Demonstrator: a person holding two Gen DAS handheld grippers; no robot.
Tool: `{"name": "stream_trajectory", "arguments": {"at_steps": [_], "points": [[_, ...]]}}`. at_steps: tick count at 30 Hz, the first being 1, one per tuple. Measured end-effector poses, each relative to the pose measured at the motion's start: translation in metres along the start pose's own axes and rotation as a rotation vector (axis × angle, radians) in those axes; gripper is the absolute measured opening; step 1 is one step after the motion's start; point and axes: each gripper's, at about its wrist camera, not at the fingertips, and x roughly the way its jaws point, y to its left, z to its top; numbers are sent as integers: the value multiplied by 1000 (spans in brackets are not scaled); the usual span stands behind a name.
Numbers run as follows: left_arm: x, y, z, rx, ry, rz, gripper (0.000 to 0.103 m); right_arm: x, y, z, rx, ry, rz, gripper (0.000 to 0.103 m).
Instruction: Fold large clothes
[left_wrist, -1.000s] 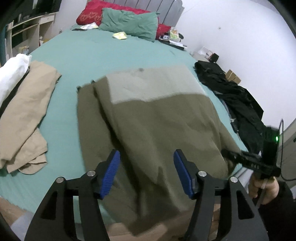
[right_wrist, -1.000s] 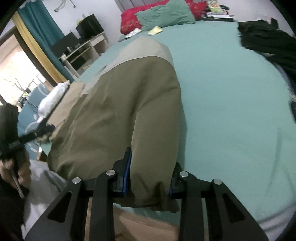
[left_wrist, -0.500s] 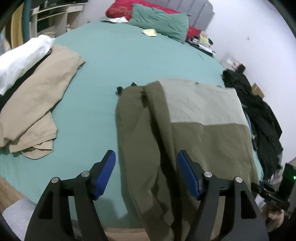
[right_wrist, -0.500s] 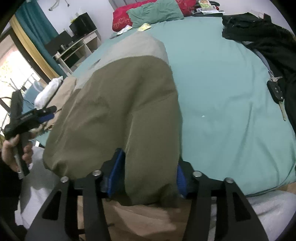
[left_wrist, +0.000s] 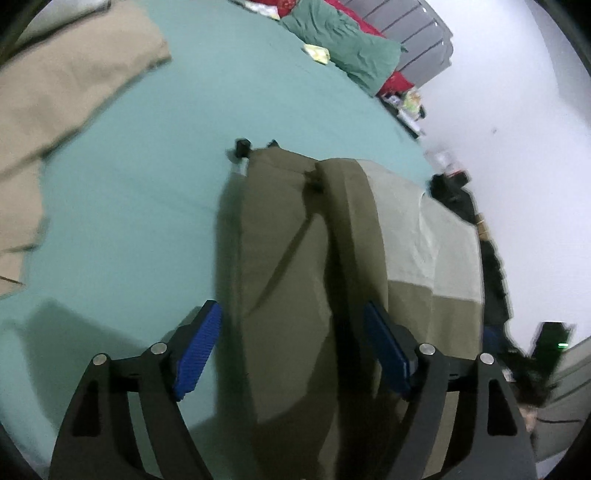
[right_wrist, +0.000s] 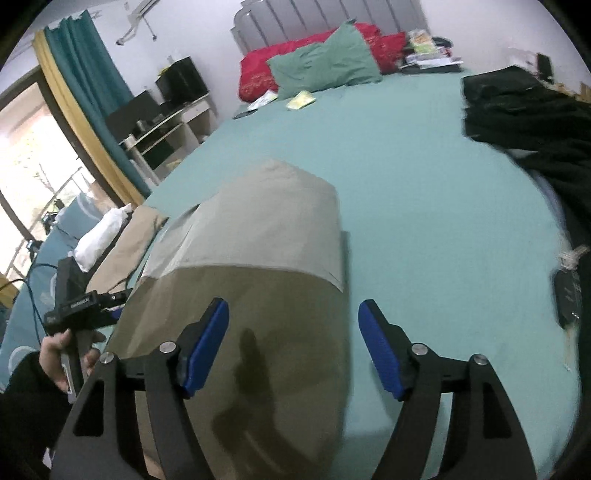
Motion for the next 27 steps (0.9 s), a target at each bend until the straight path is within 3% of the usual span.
{"name": "stream_trajectory", "arguments": {"at_steps": [4,8,9,12,14,18,25,27], "points": [[9,6,4,-97,10,-124,85,47,9,2,-58,86,-47,73],[15,-12,7,-66,50,-236,88,76,7,4,-61,195,-89,80],[18,-19,7,-38,54,-228,89,83,7,3,-68,222,-103,80],[43,-34,4,33,143,-49,90,84,13,2,-100,222,-122,80],[49,-42,2,68,152,6,90,82,15,0,-112,210,-125,80],[57,-64,-5,240,196,140,90,73,7,-4,-87,172,-64,81],[66,-58,-2,255,183,127,94,65,-9,7,-48,123,63,82],[73,-65,-4,270,167,148,102,75,-15,7,-26,139,123,90]]}}
